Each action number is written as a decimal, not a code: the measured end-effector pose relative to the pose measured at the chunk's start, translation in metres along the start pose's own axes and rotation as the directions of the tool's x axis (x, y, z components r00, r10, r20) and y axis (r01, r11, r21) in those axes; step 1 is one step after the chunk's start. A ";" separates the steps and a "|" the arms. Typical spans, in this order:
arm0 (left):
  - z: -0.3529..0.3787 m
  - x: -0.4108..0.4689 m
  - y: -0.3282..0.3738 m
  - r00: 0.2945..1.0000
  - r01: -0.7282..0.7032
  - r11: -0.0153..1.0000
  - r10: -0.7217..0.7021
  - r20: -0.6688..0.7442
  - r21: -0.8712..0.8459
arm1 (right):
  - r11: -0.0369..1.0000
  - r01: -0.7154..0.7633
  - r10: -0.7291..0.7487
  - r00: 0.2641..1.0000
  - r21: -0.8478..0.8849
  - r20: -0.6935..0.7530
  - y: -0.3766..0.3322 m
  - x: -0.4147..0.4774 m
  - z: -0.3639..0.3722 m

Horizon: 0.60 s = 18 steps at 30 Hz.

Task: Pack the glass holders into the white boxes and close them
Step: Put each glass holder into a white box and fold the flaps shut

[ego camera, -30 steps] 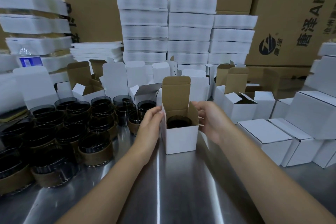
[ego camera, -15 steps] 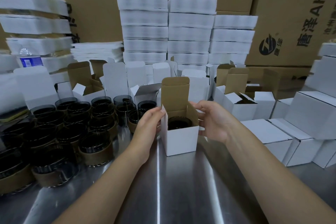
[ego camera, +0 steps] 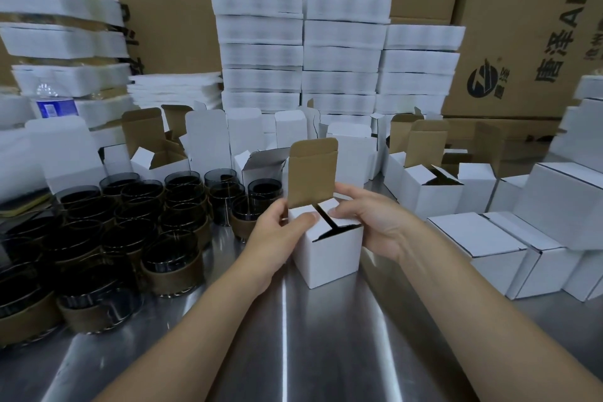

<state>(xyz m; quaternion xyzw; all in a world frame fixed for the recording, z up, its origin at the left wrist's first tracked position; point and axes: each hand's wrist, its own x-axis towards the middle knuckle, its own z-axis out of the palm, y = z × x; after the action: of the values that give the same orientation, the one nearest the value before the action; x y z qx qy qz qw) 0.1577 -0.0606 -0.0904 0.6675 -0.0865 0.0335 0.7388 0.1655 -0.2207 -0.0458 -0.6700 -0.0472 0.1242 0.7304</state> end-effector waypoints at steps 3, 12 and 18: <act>-0.001 0.001 0.001 1.000 -0.029 0.999 0.028 0.006 0.014 | 1.000 -0.008 0.007 0.998 -0.011 -0.064 0.001 0.002 0.000; 0.000 0.000 0.002 0.997 -0.080 0.996 0.079 -0.016 -0.030 | 1.000 -0.031 0.031 1.000 -0.001 0.006 -0.001 0.000 -0.001; -0.003 0.000 0.005 0.993 -0.114 0.987 0.114 -0.004 -0.117 | 0.996 -0.059 0.059 0.998 0.064 0.015 -0.002 0.001 -0.006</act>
<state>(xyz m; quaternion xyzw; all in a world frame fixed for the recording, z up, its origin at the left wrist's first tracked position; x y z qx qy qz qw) 0.1570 -0.0569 -0.0857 0.6171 -0.1275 0.0696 0.7734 0.1682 -0.2263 -0.0445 -0.6465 -0.0283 0.1516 0.7471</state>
